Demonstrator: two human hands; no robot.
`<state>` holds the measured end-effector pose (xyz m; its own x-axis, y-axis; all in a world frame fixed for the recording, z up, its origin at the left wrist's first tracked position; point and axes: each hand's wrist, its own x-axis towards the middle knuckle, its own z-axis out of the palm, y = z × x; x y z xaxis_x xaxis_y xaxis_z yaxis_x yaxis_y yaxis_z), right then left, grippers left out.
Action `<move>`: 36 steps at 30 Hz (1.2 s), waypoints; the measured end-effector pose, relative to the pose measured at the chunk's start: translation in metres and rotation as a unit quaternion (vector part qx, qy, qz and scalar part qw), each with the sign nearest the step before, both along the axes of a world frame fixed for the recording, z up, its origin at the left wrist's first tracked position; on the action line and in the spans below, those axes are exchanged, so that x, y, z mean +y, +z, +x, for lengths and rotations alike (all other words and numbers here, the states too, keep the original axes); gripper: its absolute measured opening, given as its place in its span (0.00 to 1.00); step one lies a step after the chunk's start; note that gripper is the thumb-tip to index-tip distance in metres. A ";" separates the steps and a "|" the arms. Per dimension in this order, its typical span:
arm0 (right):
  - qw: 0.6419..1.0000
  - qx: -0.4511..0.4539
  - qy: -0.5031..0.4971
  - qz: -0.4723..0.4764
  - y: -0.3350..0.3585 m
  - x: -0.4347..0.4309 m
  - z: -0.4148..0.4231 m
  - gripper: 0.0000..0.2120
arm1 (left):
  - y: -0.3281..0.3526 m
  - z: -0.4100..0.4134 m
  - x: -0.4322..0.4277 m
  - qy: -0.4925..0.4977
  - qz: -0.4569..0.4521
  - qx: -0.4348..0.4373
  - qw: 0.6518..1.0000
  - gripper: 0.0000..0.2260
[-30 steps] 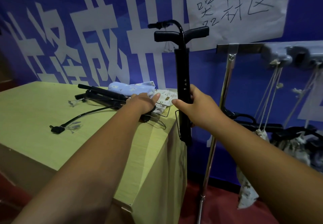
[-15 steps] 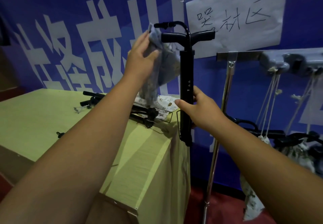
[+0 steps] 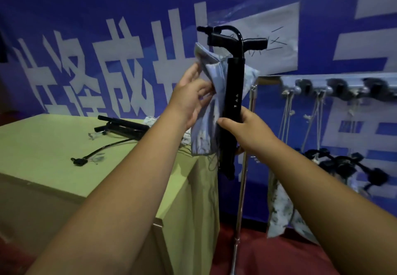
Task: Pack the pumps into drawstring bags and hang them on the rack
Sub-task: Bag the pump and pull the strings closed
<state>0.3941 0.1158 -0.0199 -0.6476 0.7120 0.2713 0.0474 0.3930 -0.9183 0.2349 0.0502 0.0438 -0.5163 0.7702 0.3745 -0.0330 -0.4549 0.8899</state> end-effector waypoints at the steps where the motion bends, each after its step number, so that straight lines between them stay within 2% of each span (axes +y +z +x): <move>1: 1.000 -0.004 -0.004 -0.008 -0.005 -0.004 0.007 0.10 | -0.014 0.006 -0.005 0.021 -0.028 0.014 0.999 0.31; 3: 1.000 -0.010 -0.017 -0.024 -0.016 -0.010 0.018 0.10 | -0.043 0.014 -0.015 0.059 -0.105 0.075 0.990 0.28; 5: 0.999 -0.014 -0.028 -0.043 -0.029 -0.015 0.028 0.10 | -0.076 0.024 -0.030 0.046 -0.183 0.147 0.971 0.29; 8: 0.996 -0.020 -0.039 -0.071 -0.049 -0.022 0.039 0.07 | -0.121 0.034 -0.053 -0.016 -0.256 0.285 0.924 0.43; 11: 0.994 -0.032 -0.047 -0.092 -0.071 -0.030 0.048 0.07 | -0.165 0.044 -0.066 -0.074 -0.255 0.365 0.892 0.51; 14: 0.992 -0.040 -0.040 -0.117 -0.094 -0.036 0.055 0.09 | -0.200 0.048 -0.070 -0.038 -0.240 0.416 0.876 0.52; 16: 0.990 -0.038 -0.040 -0.130 -0.109 -0.038 0.057 0.10 | -0.215 0.051 -0.072 0.009 -0.203 0.452 0.868 0.48; 20: 0.989 -0.059 -0.058 -0.119 -0.144 -0.040 0.059 0.12 | -0.239 0.061 -0.082 0.106 -0.155 0.375 0.908 0.26; 23: 0.988 -0.091 -0.068 -0.102 -0.169 -0.038 0.060 0.13 | -0.254 0.065 -0.087 0.156 -0.188 0.329 0.912 0.14; 30: 0.981 -0.163 -0.048 -0.088 -0.224 -0.030 0.066 0.14 | -0.303 0.055 -0.077 0.137 -0.378 0.234 0.885 0.05; 36: 0.982 -0.134 -0.068 -0.113 -0.250 -0.025 0.074 0.07 | -0.350 0.053 -0.070 0.102 -0.449 0.229 0.857 0.11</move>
<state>0.4677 0.0905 -0.2697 -0.5694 0.8190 -0.0707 0.3378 0.1546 -0.9285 0.2877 -0.0194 -0.3066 -0.6315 0.7654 -0.1240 0.4120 0.4667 0.7826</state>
